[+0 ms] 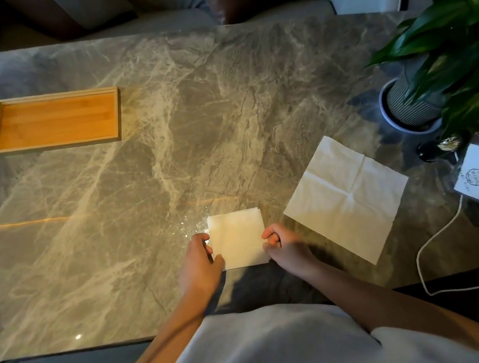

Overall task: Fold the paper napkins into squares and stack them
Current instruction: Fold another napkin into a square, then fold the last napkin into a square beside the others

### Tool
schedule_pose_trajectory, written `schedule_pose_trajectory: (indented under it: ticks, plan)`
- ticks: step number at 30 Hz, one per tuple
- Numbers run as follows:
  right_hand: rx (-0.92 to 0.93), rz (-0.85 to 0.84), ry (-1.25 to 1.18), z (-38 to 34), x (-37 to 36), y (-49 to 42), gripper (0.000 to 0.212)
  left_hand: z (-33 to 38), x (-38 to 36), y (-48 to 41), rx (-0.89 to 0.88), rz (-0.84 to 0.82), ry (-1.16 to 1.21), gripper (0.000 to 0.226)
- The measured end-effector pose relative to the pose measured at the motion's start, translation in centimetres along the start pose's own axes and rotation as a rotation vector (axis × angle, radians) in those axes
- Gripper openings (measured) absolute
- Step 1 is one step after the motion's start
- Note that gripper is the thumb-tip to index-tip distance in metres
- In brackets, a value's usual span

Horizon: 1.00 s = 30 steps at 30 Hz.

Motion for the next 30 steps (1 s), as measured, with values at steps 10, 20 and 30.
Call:
schedule_pose_trajectory:
  ticks: [10, 20, 30]
  plan:
    - [0.205, 0.180, 0.072, 0.5, 5.3, 1.0, 0.016, 4.1, 1.4, 0.2, -0.407, 0.329, -0.260, 0.044]
    - [0.298, 0.465, 0.209, 4.0, 11.8, 4.9, 0.023, 13.1, -5.0, -0.7, -0.777, -0.041, -0.544, 0.055]
    - [0.246, 0.404, 0.344, 8.5, 15.2, 6.6, 0.038, 16.0, -9.7, -1.2, -0.959, -0.216, -0.875, 0.074]
Point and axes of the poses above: each hand's wrist, its own y-axis away from the middle knuckle, its own x-axis out of the back of the hand, z = x × y, the point moved 4 cm from there along -y, towards the middle knuckle, and after that the axes turned 10 degrees about -y, right-handed, at the moved point
